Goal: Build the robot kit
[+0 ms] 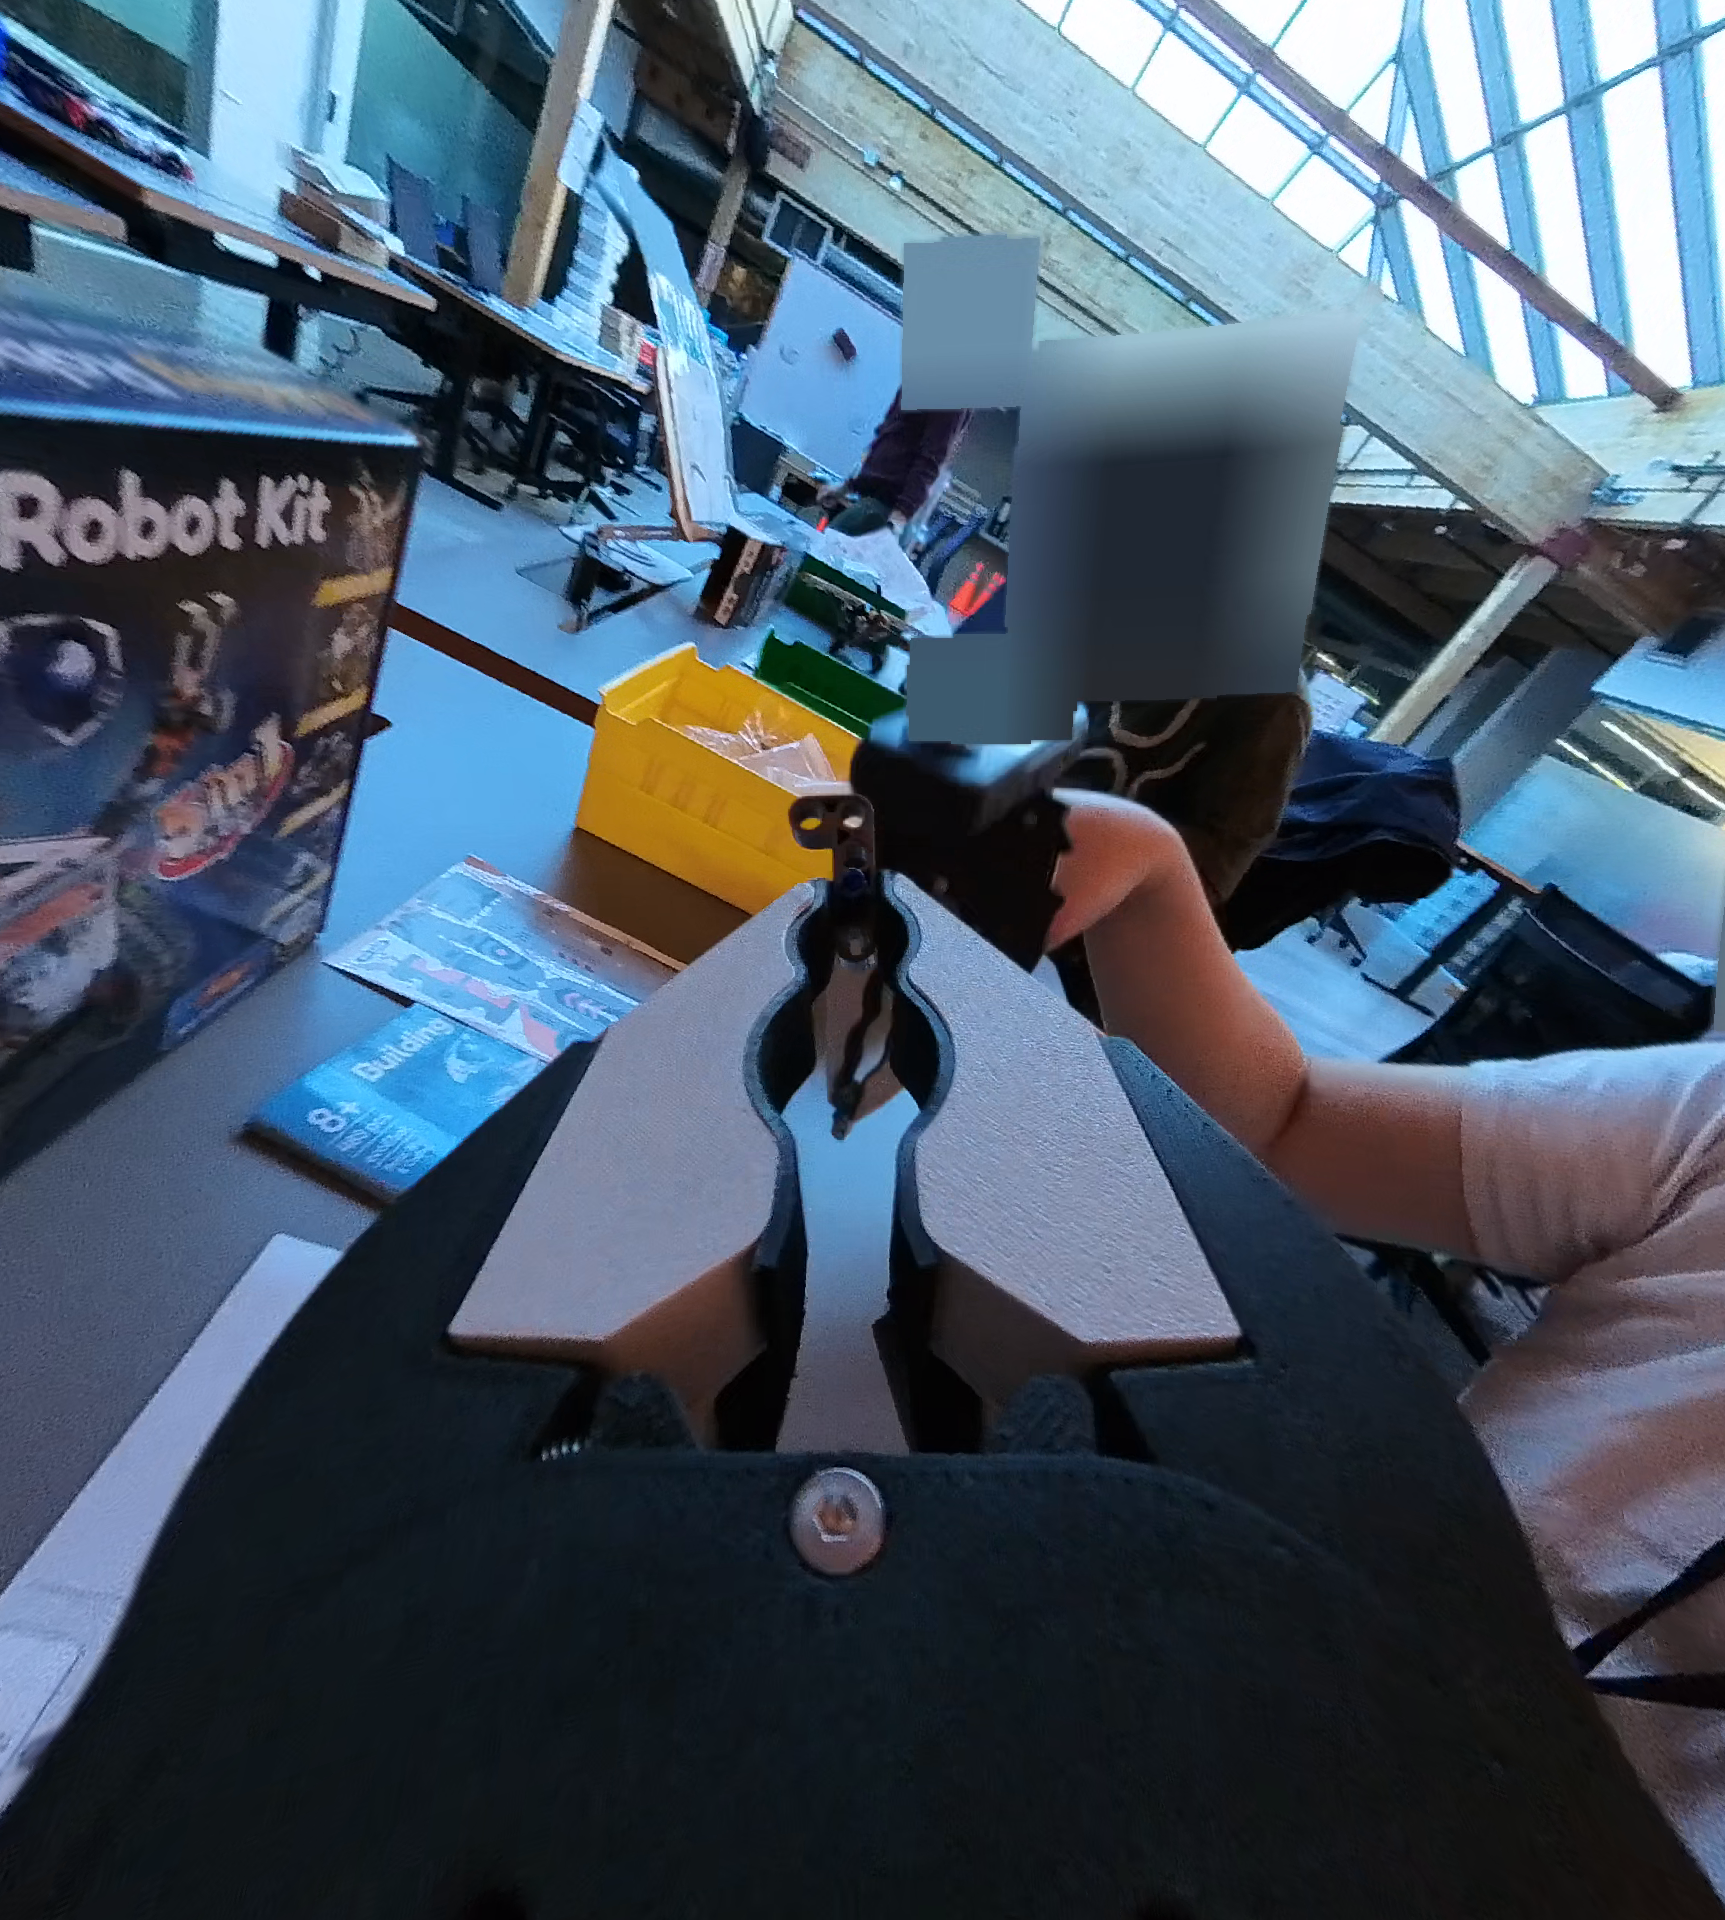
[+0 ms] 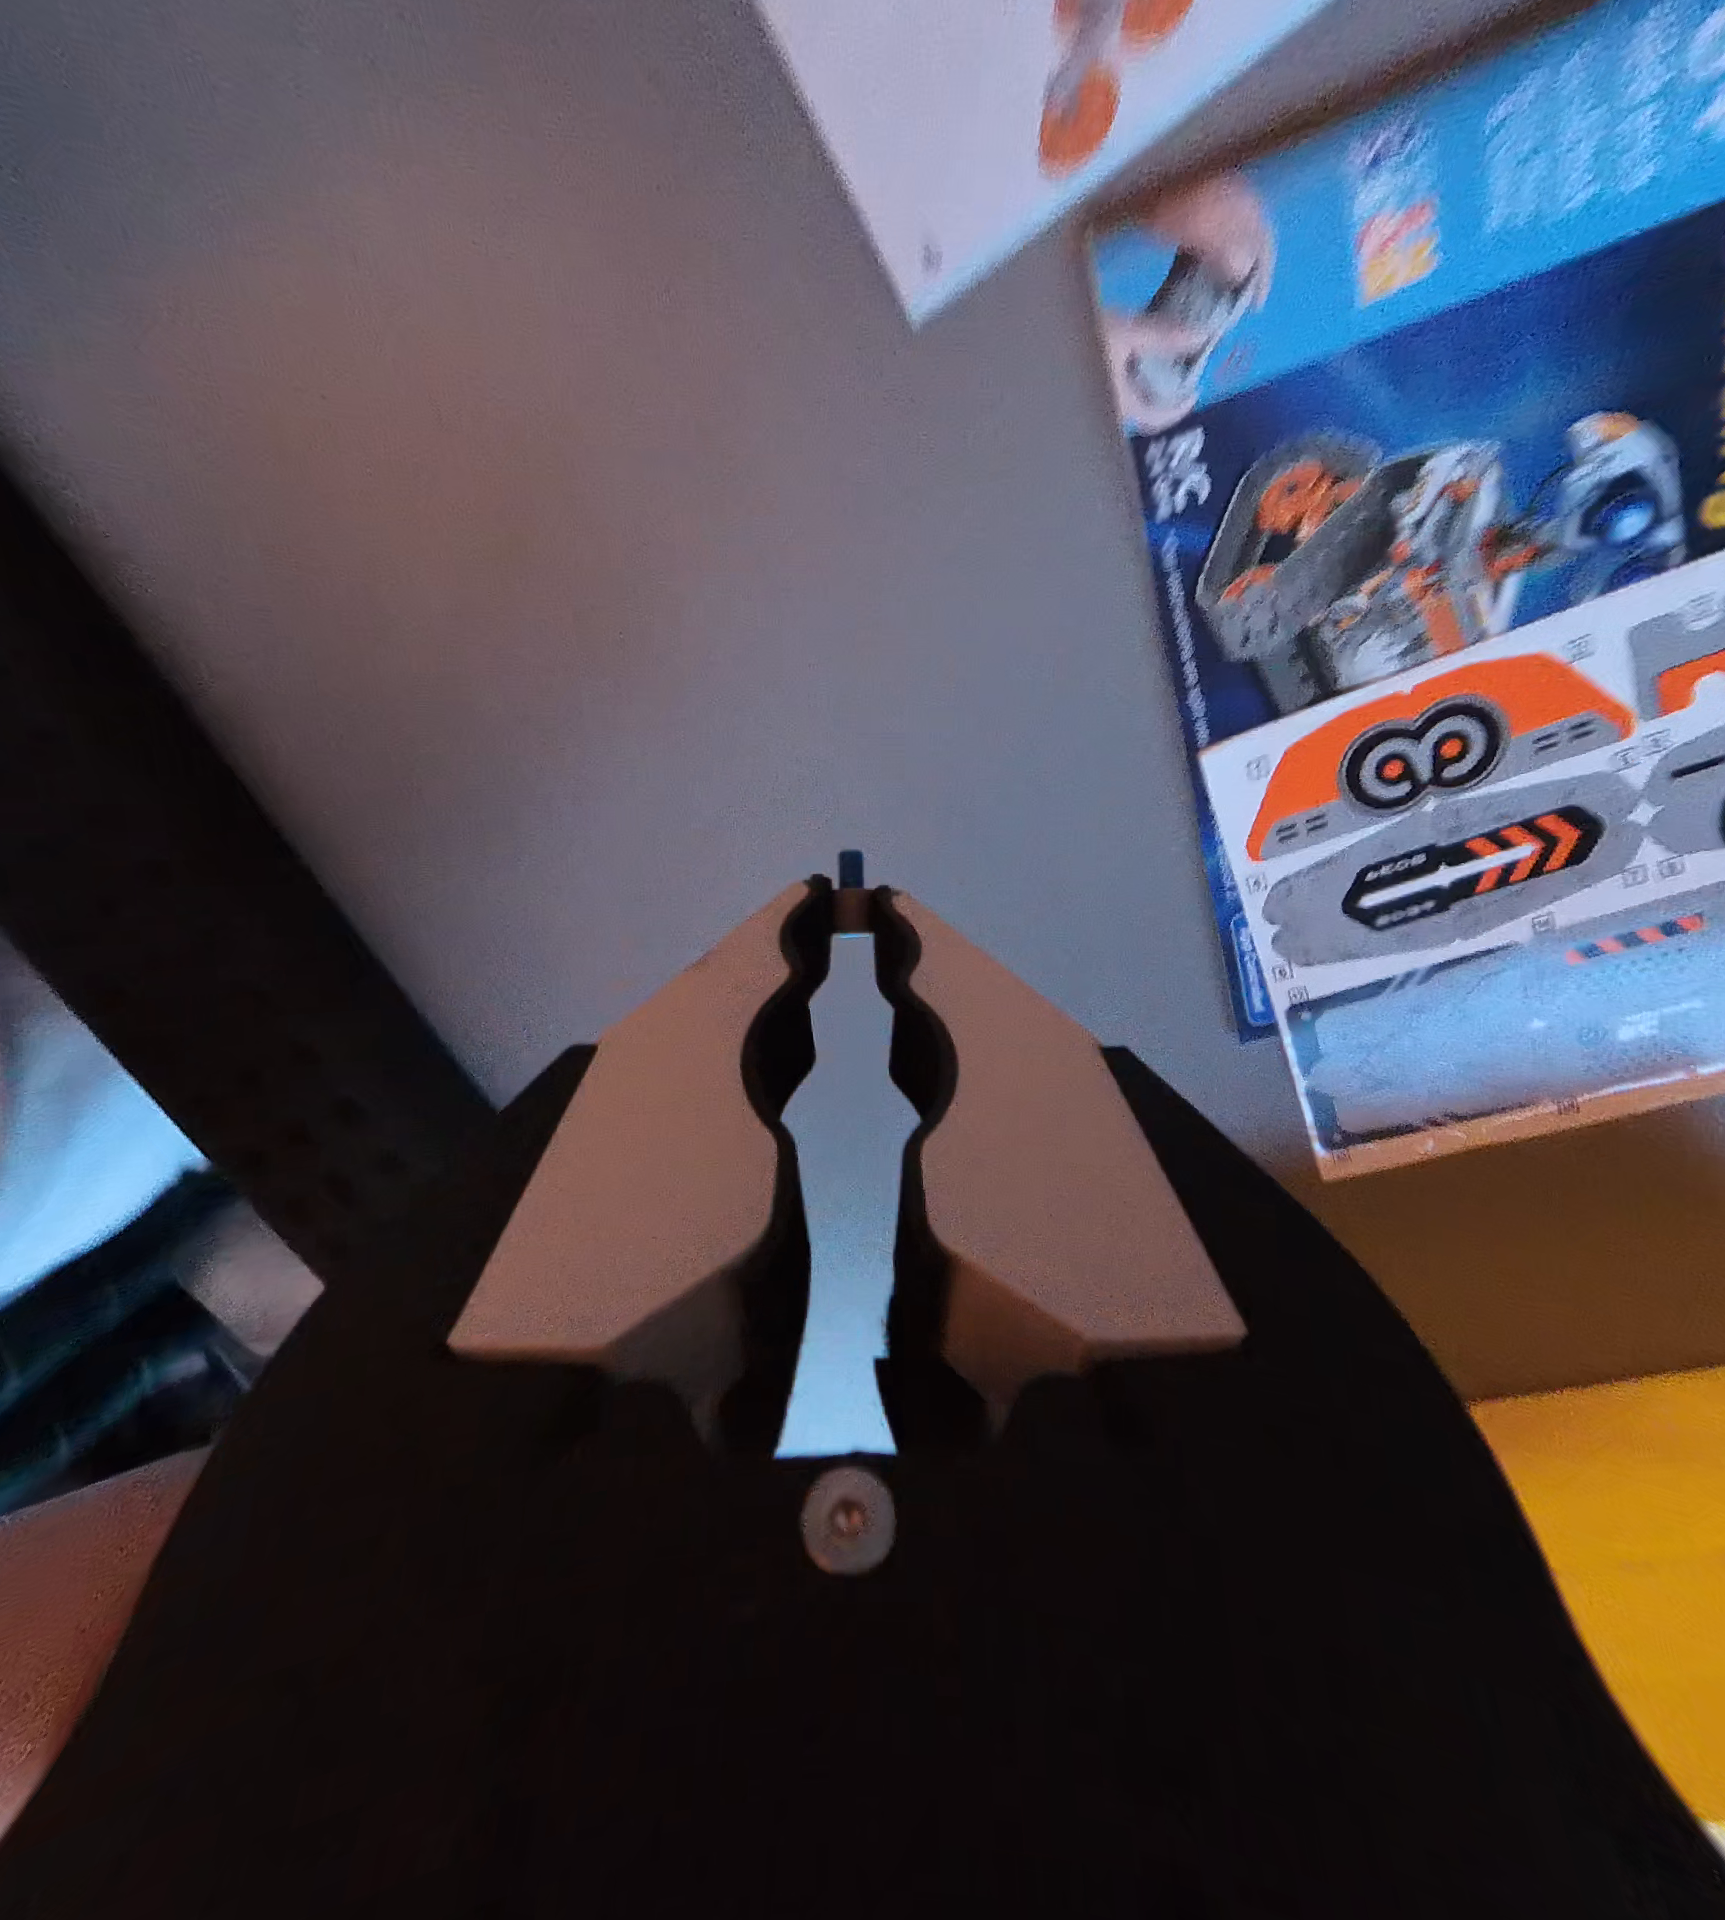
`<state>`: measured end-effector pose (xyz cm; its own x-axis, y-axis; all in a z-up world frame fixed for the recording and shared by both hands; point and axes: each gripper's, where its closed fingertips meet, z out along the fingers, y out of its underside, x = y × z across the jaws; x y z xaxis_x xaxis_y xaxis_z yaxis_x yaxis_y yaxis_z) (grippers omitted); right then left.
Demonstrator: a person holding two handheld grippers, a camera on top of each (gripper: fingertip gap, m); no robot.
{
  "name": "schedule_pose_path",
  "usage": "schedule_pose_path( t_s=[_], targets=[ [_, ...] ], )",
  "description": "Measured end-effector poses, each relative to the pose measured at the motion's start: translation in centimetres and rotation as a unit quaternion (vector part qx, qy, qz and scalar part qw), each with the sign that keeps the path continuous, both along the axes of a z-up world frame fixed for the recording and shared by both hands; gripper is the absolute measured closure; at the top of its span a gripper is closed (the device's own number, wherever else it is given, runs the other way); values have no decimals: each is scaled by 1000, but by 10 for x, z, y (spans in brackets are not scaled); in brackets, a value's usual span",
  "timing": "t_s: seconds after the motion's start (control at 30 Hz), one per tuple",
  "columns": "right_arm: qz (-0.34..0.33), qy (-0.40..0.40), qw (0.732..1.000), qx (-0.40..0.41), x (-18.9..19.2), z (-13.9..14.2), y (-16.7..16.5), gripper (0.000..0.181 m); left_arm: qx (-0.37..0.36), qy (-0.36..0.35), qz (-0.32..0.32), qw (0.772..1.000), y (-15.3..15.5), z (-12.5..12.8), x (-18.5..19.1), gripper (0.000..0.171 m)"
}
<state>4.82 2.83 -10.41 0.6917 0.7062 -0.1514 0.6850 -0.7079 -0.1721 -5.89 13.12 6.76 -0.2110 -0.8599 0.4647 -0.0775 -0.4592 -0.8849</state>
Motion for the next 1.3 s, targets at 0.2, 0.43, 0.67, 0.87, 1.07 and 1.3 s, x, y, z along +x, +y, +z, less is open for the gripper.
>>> schedule_pose_path(
  t_s=[0.2,0.43,0.67,0.87,1.07,1.3],
  targets=[
    [70,-119,990,-35,4,-40,-9,175,14,-28,21,999,-1,26,-32,168],
    [95,-119,988,-9,-15,-60,0,175,32,-39,26,998,-6,38,-47,168],
    [76,-31,994,65,-17,-60,1,168,22,-48,9,999,-9,39,-44,168],
    [66,5,993,93,-9,-56,-4,163,20,-51,2,999,-11,40,-44,168],
    [87,33,983,161,-16,-49,4,174,14,-51,-3,999,-11,39,-43,168],
    [82,62,983,149,-17,-47,6,175,11,-45,-8,999,-13,36,-39,168]
  ],
)
